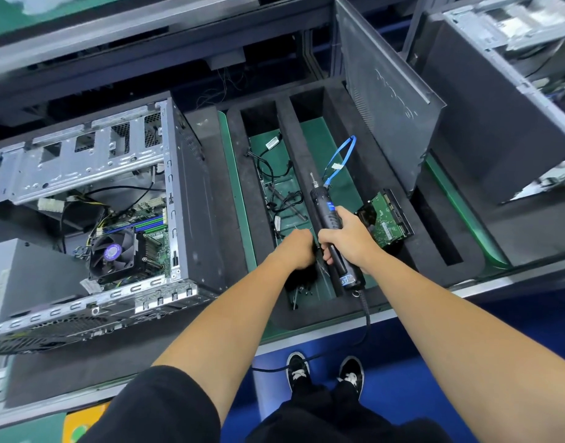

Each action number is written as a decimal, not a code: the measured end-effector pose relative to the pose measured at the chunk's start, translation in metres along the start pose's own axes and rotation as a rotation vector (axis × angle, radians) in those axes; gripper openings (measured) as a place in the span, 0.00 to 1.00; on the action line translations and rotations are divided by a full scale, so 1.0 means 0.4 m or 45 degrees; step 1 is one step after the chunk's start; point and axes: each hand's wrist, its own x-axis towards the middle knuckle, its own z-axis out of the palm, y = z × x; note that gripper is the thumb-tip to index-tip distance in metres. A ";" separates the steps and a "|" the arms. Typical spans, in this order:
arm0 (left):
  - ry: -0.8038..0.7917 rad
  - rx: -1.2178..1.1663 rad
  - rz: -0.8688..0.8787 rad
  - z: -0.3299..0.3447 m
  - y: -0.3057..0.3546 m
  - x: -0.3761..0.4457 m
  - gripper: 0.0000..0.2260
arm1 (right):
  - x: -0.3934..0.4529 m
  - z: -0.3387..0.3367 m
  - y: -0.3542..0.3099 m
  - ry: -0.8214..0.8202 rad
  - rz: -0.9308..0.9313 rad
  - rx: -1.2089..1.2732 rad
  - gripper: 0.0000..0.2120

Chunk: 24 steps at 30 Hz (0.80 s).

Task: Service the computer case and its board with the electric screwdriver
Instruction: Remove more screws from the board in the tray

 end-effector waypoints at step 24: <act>0.026 0.531 0.045 0.040 0.001 -0.026 0.11 | 0.001 -0.001 -0.001 -0.006 -0.001 0.019 0.15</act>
